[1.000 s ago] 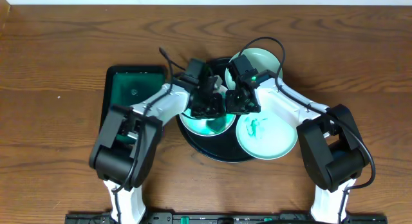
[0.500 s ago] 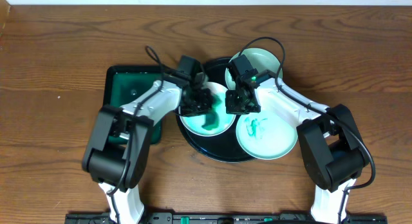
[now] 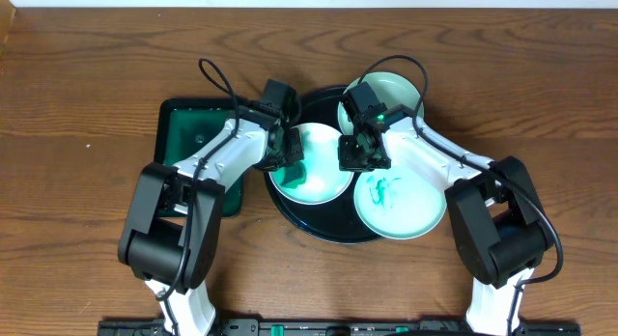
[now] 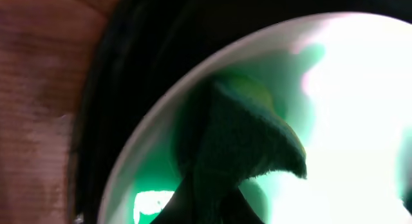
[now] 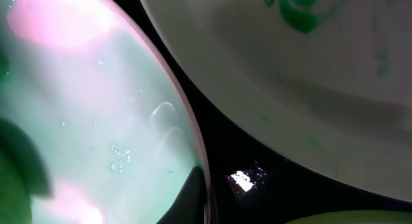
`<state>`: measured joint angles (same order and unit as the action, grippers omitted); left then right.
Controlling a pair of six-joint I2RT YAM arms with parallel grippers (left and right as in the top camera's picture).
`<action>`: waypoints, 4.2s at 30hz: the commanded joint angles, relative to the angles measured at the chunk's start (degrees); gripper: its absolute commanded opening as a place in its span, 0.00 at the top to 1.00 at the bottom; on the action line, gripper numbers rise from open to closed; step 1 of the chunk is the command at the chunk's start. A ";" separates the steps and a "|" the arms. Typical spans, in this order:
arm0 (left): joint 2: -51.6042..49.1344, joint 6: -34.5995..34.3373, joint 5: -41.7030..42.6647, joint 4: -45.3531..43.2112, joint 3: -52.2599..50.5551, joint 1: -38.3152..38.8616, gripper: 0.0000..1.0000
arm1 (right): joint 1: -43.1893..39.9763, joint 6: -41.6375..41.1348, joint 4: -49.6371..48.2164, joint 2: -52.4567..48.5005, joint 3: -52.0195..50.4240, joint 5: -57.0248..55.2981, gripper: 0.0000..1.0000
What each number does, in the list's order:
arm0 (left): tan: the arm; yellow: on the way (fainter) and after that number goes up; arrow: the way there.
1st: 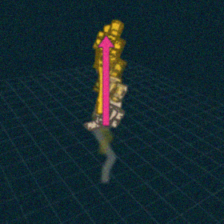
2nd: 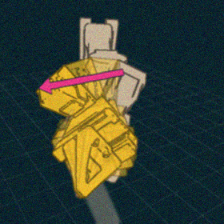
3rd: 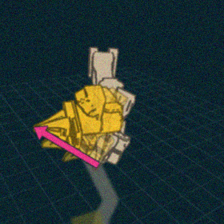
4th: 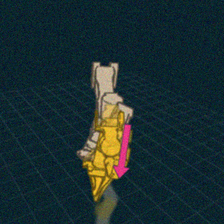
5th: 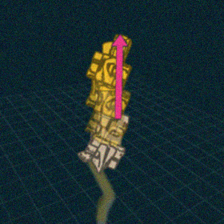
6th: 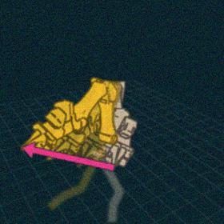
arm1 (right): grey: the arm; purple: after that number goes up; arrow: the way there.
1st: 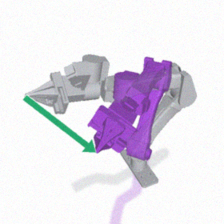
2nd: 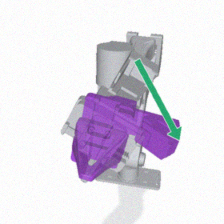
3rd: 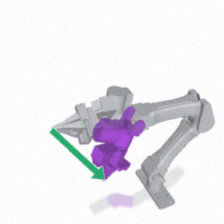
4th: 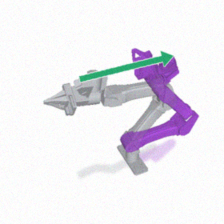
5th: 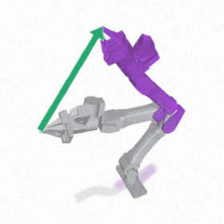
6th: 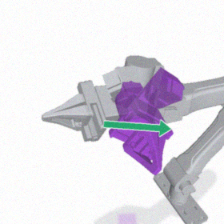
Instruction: Clean dirty plates on tray and stack at the side
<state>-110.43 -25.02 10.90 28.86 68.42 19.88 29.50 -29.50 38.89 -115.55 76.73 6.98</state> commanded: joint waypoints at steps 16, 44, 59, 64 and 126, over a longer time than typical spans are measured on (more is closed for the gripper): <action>-6.05 1.33 31.10 -12.20 -3.78 6.25 0.93 | 0.61 0.85 1.73 -1.86 -0.79 -0.92 0.99; 25.77 -0.07 -5.01 11.65 -3.76 -2.47 0.93 | 0.61 3.61 3.96 -1.84 -0.76 -0.24 0.99; 25.68 0.07 -8.81 20.37 -3.78 -17.68 0.93 | 2.82 11.30 -1.75 0.83 -0.74 -1.92 0.99; 25.09 0.11 -8.81 20.37 -3.78 -17.68 0.92 | 5.16 12.66 -3.41 3.10 -0.70 -4.59 0.99; 24.70 0.31 -8.85 20.35 -3.80 -17.68 0.93 | 30.03 54.55 1.14 25.18 -0.70 -83.01 0.99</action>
<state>-85.19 -24.62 2.98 49.08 64.69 2.35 57.32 21.82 40.03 -91.74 76.29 -65.98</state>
